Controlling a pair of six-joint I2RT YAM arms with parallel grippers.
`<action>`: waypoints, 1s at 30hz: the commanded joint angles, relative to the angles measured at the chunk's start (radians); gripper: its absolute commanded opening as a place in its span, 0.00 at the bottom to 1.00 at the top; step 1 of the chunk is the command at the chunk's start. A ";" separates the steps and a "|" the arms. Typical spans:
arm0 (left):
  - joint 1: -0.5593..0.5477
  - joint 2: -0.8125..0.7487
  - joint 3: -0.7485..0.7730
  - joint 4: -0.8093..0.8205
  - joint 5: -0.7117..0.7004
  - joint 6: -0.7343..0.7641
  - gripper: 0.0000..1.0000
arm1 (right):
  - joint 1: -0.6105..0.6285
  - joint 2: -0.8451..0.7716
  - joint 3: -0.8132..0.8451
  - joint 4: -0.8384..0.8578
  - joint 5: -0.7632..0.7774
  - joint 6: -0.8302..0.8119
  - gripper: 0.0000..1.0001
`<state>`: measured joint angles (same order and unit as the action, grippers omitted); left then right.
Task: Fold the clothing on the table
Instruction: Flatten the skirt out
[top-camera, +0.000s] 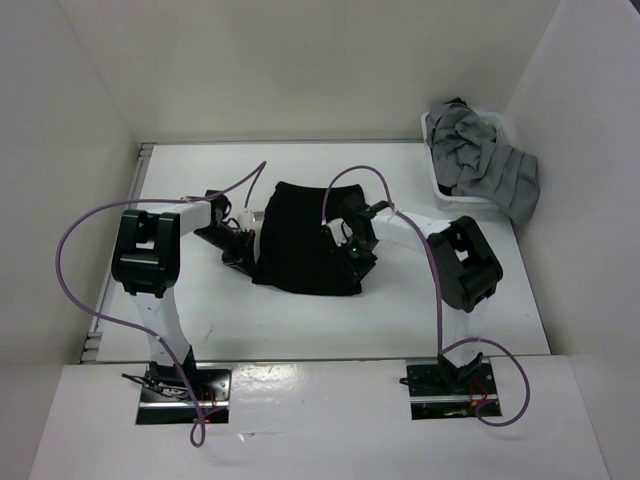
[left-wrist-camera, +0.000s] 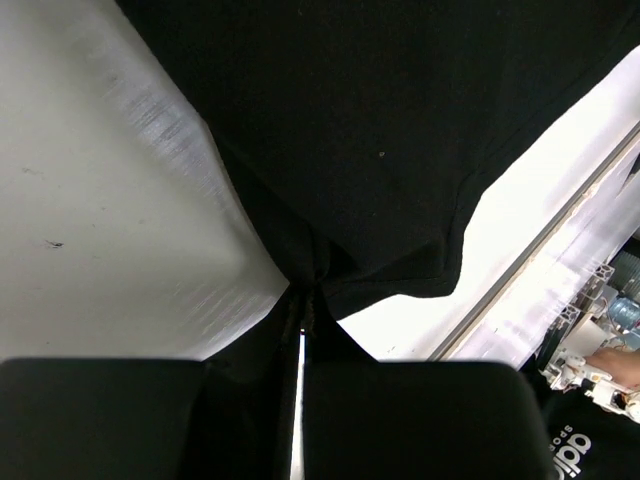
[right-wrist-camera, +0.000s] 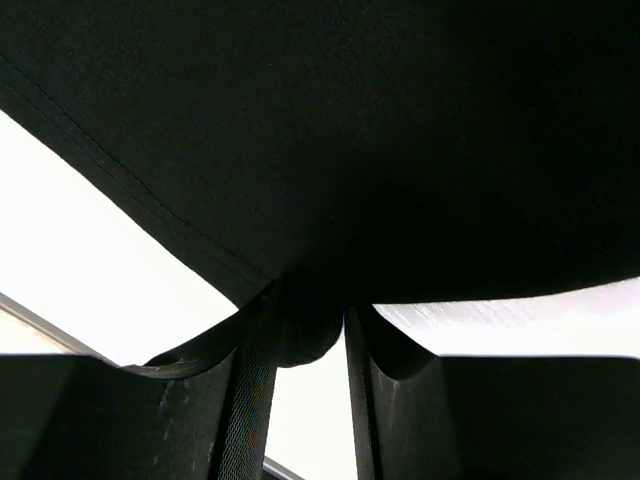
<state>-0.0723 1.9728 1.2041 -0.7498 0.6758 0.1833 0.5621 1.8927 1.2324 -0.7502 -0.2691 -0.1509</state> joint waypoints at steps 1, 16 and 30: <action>0.008 -0.008 -0.012 0.006 0.019 0.033 0.00 | 0.001 0.028 -0.011 -0.032 0.002 -0.018 0.36; 0.017 -0.124 0.046 -0.143 0.091 0.176 0.00 | 0.001 -0.115 0.070 -0.169 0.125 -0.058 0.00; 0.017 -0.223 0.106 -0.419 0.183 0.462 0.00 | 0.021 -0.199 0.162 -0.259 0.107 -0.096 0.00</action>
<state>-0.0605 1.7729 1.2873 -1.0473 0.7963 0.5236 0.5655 1.7432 1.3560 -0.9459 -0.1535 -0.2268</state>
